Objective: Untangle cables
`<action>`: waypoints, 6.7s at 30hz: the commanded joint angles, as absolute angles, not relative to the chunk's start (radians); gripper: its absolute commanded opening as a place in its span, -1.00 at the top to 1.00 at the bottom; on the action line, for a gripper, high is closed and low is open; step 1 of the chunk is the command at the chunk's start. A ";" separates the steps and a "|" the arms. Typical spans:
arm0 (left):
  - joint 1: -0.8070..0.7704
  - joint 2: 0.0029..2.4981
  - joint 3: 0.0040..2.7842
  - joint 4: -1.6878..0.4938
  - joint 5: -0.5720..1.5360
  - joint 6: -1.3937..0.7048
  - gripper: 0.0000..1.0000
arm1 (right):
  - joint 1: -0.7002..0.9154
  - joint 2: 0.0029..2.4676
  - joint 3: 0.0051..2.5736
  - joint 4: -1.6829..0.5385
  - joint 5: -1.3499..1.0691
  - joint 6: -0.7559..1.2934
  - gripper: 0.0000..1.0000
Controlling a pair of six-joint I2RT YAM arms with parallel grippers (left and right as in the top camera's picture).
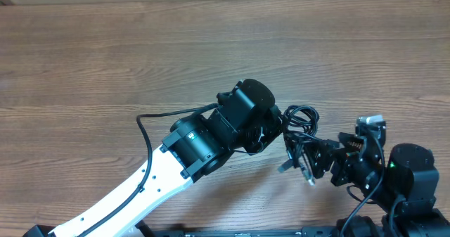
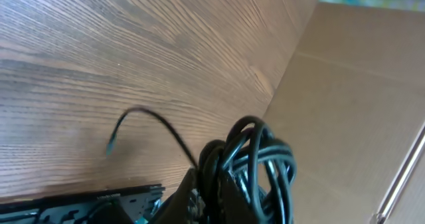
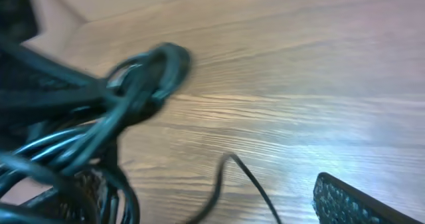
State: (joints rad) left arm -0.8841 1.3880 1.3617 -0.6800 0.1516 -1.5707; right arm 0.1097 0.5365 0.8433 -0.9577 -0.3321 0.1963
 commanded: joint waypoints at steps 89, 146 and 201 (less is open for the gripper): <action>-0.896 1.386 1.369 -0.328 0.111 -1.383 0.92 | 0.112 0.529 0.864 -0.959 -0.495 0.017 -0.99; -0.895 1.386 1.369 -0.490 0.414 -0.239 0.76 | 0.112 0.529 0.864 -0.888 -0.461 0.201 0.93; -0.484 1.386 1.369 -1.178 0.916 0.019 -0.75 | 0.112 0.529 0.863 -0.708 -0.884 -0.107 0.92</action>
